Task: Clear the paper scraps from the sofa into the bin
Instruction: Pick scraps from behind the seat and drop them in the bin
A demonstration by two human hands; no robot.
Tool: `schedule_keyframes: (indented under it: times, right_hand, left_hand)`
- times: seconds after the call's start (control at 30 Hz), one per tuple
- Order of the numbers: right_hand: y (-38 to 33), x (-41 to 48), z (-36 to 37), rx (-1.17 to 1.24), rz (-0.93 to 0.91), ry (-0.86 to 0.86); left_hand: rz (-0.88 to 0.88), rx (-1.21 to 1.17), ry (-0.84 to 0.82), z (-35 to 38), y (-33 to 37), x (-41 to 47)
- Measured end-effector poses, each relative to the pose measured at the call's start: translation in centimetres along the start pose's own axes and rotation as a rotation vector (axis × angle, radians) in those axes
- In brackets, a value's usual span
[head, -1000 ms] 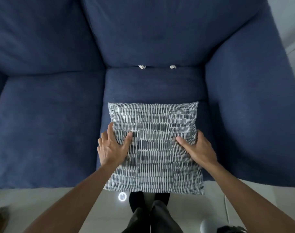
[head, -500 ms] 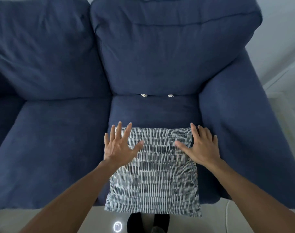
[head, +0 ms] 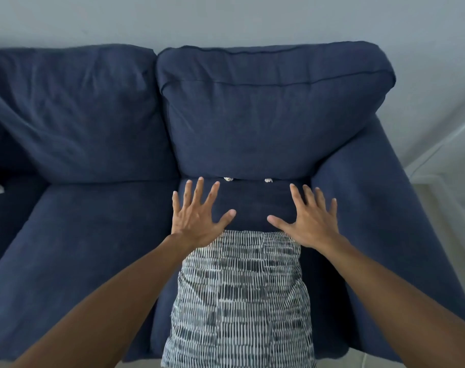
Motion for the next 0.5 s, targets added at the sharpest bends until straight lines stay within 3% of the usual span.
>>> schedule_keyframes:
  times: [0.37, 0.5]
  right_hand:
    - [1.4, 3.8, 1.3, 0.033, 0.012, 0.010]
    - [1.5, 6.4, 3.5, 0.096, 0.032, 0.024]
  left_hand:
    - [-0.060, 0.002, -0.057, 1.7, 0.5, 2.5]
    - [-0.158, -0.055, -0.045, 3.8, -0.2, 4.7]
Point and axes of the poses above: each hand's wrist, its own x-axis towards the middle knuckle, its own z-axis out of the palm, y = z × x, the point moved 7 cm from there along x, towards the middle knuckle, and after that the axes turned 7 degrees about y, right-handed, at the moved point
